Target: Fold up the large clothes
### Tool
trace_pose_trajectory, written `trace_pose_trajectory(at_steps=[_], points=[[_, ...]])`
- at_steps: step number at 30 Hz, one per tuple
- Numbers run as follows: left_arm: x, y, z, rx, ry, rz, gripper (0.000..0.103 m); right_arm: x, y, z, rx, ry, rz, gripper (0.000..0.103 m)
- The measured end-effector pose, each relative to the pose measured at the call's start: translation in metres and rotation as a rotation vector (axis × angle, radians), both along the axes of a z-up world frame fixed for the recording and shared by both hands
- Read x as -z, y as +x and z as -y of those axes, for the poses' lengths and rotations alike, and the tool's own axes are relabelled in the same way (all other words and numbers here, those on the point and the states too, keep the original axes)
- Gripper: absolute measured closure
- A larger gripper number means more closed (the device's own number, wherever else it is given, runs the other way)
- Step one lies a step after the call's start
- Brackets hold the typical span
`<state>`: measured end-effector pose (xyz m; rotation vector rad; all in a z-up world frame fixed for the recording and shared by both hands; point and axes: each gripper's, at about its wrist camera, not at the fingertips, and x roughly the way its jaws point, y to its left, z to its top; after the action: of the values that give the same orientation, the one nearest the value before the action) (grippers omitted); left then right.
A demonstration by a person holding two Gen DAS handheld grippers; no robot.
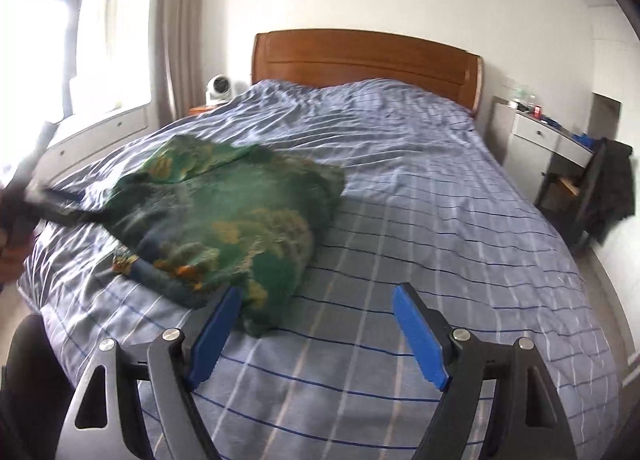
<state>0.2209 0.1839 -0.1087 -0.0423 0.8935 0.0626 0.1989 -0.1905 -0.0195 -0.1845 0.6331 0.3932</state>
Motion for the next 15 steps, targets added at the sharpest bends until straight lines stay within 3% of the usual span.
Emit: trace_pose_trajectory(at_steps=[4, 6, 8, 13, 15], points=[[0.006, -0.018, -0.020, 0.053, -0.200, 0.011, 0.002, -0.001, -0.002, 0.011, 0.025, 0.020, 0.016, 0.022], [0.013, -0.016, -0.025, 0.024, -0.244, -0.070, 0.002, 0.001, -0.001, 0.012, 0.025, 0.023, 0.003, 0.022], [0.005, -0.011, -0.027, 0.034, -0.267, -0.097, 0.006, 0.004, -0.001, 0.011, 0.019, 0.023, -0.003, 0.022], [-0.064, 0.025, -0.054, 0.058, -0.455, 0.105, 0.002, 0.008, -0.003, -0.004, -0.035, 0.001, -0.017, 0.022], [-0.070, 0.058, -0.066, 0.062, -0.536, 0.107, 0.002, 0.007, -0.003, -0.014, -0.063, -0.005, -0.017, 0.022]])
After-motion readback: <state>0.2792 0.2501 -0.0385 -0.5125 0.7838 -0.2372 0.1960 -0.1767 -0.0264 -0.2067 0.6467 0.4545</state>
